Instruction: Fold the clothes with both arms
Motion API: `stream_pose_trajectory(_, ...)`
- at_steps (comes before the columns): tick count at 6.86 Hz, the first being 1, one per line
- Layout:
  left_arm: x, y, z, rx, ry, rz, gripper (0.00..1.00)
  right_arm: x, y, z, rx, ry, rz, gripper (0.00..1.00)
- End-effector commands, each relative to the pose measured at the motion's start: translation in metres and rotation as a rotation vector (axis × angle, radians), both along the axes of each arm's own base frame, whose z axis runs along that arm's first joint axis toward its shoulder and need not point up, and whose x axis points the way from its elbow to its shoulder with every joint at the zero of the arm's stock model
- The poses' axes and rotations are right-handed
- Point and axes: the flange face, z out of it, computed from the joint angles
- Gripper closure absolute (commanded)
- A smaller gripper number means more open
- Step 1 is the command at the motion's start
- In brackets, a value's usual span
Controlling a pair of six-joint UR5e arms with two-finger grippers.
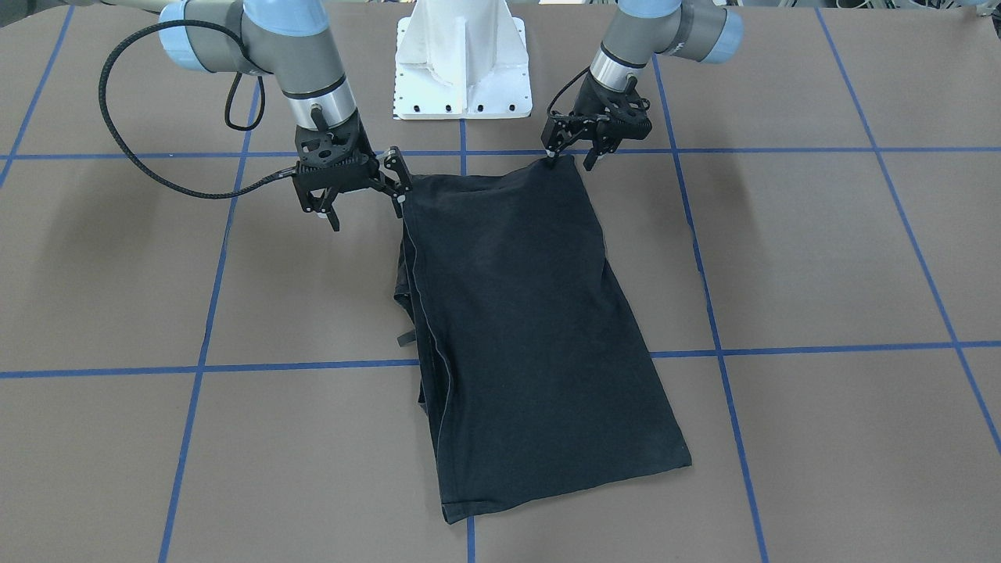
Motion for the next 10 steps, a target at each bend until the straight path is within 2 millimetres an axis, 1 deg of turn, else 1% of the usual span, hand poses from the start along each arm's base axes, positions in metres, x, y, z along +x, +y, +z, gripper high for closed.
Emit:
stream_pose_trajectory(1, 0.005, 0.005, -0.004, 0.001, 0.007, 0.011, 0.26, 0.000, 0.000, 0.000, 0.000, 0.000, 0.001, 0.00)
stream_pose_trajectory(2, 0.005, 0.006, -0.003, 0.001, 0.006, 0.012, 0.30, 0.000, 0.000, 0.000, 0.000, 0.000, 0.001, 0.00)
stream_pose_trajectory(4, 0.007, 0.009, -0.005, 0.001, 0.009, 0.018, 0.44, 0.000, 0.000, 0.000, 0.000, 0.000, 0.001, 0.00)
stream_pose_trajectory(5, 0.007, 0.009, -0.005, 0.002, 0.010, 0.018, 0.65, 0.000, 0.000, 0.000, 0.000, 0.000, 0.001, 0.00)
stream_pose_trajectory(6, 0.007, 0.009, -0.006, 0.002, 0.012, 0.018, 0.98, -0.001, 0.000, 0.001, -0.002, 0.001, 0.000, 0.00)
stream_pose_trajectory(7, 0.006, 0.009, -0.006, 0.002, 0.012, 0.018, 1.00, -0.004, 0.000, 0.004, -0.014, 0.005, 0.017, 0.00)
stream_pose_trajectory(8, 0.005, 0.009, -0.008, 0.002, 0.016, 0.020, 1.00, -0.017, 0.004, 0.011, -0.066, 0.002, 0.088, 0.03)
stream_pose_trajectory(9, 0.005, 0.009, -0.009, 0.002, 0.018, 0.020, 1.00, -0.039, 0.015, 0.015, -0.094, -0.032, 0.155, 0.04)
stream_pose_trajectory(10, 0.005, 0.009, -0.010, 0.003, 0.019, 0.020, 1.00, -0.062, 0.023, 0.027, -0.125, -0.080, 0.197, 0.04)
